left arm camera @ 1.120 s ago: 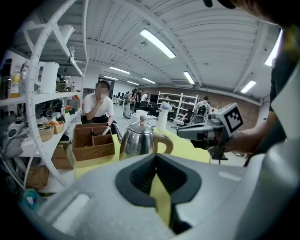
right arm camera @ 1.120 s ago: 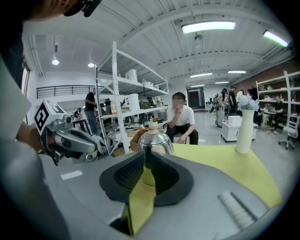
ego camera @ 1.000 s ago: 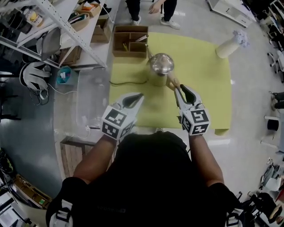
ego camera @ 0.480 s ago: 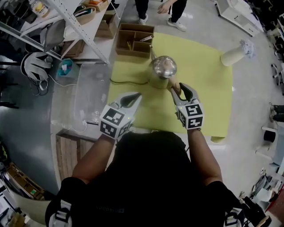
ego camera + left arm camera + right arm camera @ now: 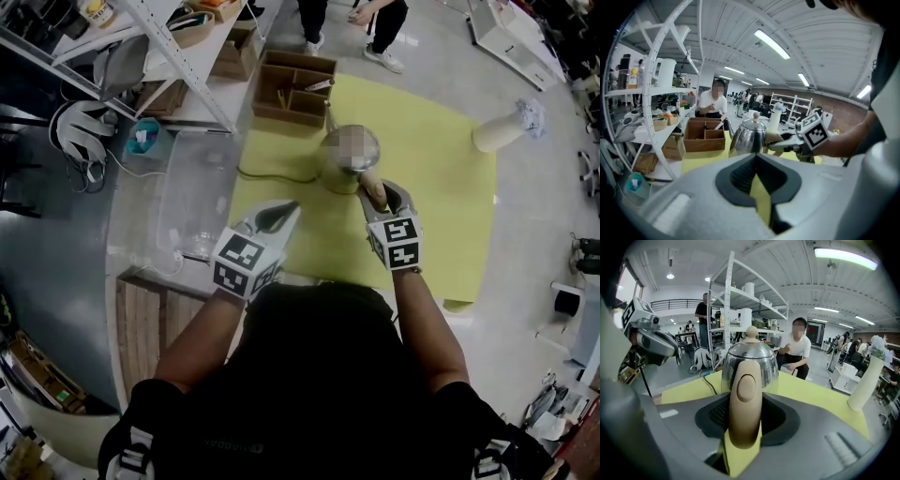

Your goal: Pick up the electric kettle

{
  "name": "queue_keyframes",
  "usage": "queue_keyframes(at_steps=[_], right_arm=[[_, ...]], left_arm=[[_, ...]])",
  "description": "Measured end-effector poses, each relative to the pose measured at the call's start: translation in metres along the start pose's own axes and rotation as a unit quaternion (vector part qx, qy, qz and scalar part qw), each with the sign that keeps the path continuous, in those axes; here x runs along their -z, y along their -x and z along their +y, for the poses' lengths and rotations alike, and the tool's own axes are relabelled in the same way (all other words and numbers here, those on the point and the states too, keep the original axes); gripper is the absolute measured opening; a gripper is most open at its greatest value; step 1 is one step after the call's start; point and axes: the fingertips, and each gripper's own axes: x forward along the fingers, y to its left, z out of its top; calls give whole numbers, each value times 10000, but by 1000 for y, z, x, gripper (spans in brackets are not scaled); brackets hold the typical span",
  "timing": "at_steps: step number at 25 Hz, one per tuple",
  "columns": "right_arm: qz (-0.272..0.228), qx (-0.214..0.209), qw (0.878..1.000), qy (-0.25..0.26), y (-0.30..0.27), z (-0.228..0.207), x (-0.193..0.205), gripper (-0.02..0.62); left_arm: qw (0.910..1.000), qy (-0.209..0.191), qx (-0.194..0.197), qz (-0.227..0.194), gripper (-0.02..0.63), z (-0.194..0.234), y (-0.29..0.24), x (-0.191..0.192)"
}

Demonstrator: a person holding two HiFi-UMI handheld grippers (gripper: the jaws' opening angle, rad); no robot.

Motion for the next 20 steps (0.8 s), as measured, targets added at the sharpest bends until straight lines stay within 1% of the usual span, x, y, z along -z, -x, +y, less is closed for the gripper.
queue_keyframes(at_steps=[6,10,15,20], right_arm=[[-55,-127,9999,17,1,-3,-4,129],[-276,-129,9995,-75,3,-4,-15,121],[-585,-95,9982,3,4,-3,-39,103],[-671,-76,9977,51,1,-3,-50,97]], left_arm=[[9998,78,-177,-30,2,10,5,-2],[9997,59,-227,-62,2,11,7,-4],[9997,36,-226,-66,2,9,11,-4],[9995,58,-281,-89,2,11,19,-2]])
